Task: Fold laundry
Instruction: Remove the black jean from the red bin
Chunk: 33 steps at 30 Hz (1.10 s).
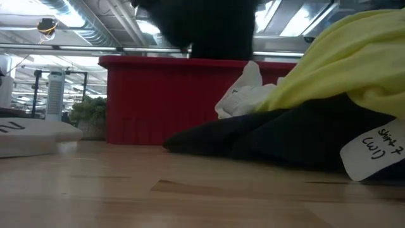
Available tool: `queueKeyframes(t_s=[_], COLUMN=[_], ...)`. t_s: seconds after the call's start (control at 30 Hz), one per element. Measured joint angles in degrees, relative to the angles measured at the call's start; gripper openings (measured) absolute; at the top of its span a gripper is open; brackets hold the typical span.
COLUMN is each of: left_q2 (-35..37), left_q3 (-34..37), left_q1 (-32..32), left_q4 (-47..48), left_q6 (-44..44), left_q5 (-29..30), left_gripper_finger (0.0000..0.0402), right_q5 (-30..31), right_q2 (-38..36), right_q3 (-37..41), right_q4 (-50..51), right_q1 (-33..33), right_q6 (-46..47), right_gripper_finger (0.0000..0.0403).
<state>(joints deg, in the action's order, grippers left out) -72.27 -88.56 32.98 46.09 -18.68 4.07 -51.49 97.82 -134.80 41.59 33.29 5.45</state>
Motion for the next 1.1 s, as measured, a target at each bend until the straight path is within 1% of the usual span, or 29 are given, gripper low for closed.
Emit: queueKeyframes(t_s=[0.1, 0.13, 0.2, 0.27, 0.33, 0.43, 0.53, 0.73, 0.9, 0.97, 1.03, 1.1], left_q2=[-0.4, -0.5, -0.5, -0.6, -1.3, -1.7, -2.1, -2.4, -2.4, -2.4, -2.4, -2.4], left_q3=[0.2, 0.2, 0.1, 0.1, 0.1, 0.1, 0.1, 0.1, 0.1, 0.1, 0.1, 0.1], left_q1=[0.6, 0.6, 0.5, 0.4, 0.0, -0.3, -0.6, -2.0, -2.9, -3.3, -3.7, -4.0], left_q4=[-1.8, -1.8, -2.7, -2.6, -3.2, -4.1, -4.9, -4.5, -3.5, -2.3, -0.1, 2.8], left_q6=[0.0, 0.2, 0.5, 1.1, 2.2, 4.4, 6.4, 8.3, 7.9, 7.2, 5.9, 4.5], left_q5=[-0.2, -0.3, -0.6, -1.2, -1.8, -2.6, -3.4, -4.8, -5.6, -5.7, -5.9, -6.0], left_gripper_finger=[0.0182, 0.0182, 0.0182, 0.0182, 0.0182, 0.0182, 0.0182, 0.0182, 0.0182, 0.0182, 0.0182, 0.0182], right_q5=[-10.5, -13.1, -16.8, -17.7, -16.4, -11.1, -8.2, -7.1, -5.4, -3.1, 0.5, 1.0], right_q2=[-6.6, -8.3, -10.8, -12.1, -12.3, -11.2, -9.4, -2.7, 3.9, 6.9, 10.0, 12.3], right_q3=[-0.2, -0.4, -0.6, -0.6, -0.3, -0.1, -0.1, 0.5, 1.5, 1.4, 1.4, 1.6], right_q4=[-6.0, -7.5, -8.8, -7.7, -5.0, -0.2, 5.4, 17.5, 18.0, 17.2, 17.7, 17.8], right_q1=[-2.2, -3.3, -5.7, -8.4, -11.5, -15.3, -17.7, -23.8, -28.7, -29.8, -30.5, -30.7], right_q6=[4.5, 6.2, 9.3, 10.8, 11.1, 10.1, 7.5, 2.5, 1.3, 0.7, 1.9, 3.6], right_gripper_finger=[0.0003, 0.0003, 0.0003, 0.0003, 0.0002, 0.0002, 0.0002, 0.0002, 0.0002, 0.0006, 0.0024, 0.0053])
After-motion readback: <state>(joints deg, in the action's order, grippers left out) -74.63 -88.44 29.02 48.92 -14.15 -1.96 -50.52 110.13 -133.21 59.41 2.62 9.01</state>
